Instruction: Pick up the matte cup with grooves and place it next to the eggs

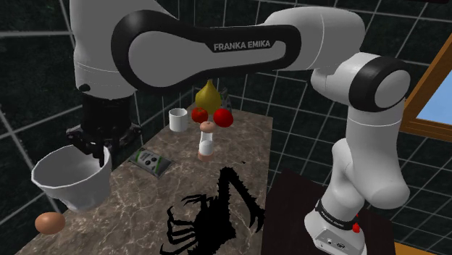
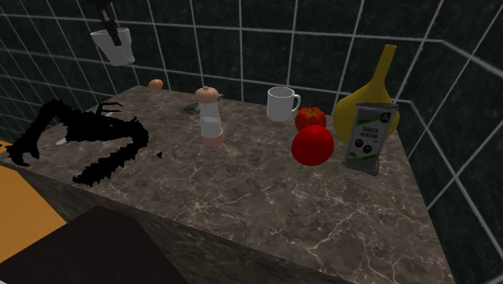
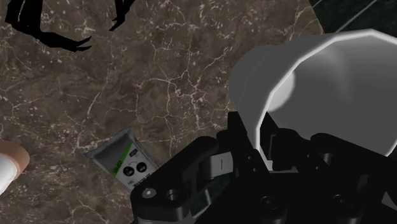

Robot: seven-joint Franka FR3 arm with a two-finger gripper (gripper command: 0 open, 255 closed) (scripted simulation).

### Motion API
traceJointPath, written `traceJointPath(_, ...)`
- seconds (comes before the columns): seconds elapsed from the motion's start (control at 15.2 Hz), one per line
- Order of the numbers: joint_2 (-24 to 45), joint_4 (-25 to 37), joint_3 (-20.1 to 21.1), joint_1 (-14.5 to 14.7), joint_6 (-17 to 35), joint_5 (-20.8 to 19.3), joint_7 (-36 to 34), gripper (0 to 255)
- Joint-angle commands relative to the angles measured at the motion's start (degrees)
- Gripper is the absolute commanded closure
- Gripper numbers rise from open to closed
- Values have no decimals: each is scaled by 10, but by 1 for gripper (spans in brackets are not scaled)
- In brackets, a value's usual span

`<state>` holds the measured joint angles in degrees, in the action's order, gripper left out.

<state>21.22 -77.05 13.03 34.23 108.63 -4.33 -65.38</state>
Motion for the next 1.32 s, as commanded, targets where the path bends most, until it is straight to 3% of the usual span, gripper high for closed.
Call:
traceJointPath(0.0, 24, 38, 4, 21, -13, -11, -24, 255)
traceJointPath(0.13, 64, 97, 7, 46, -35, -25, -48, 255)
traceJointPath(1.25, 60, -40, 4, 38, 98, -27, -54, 255)
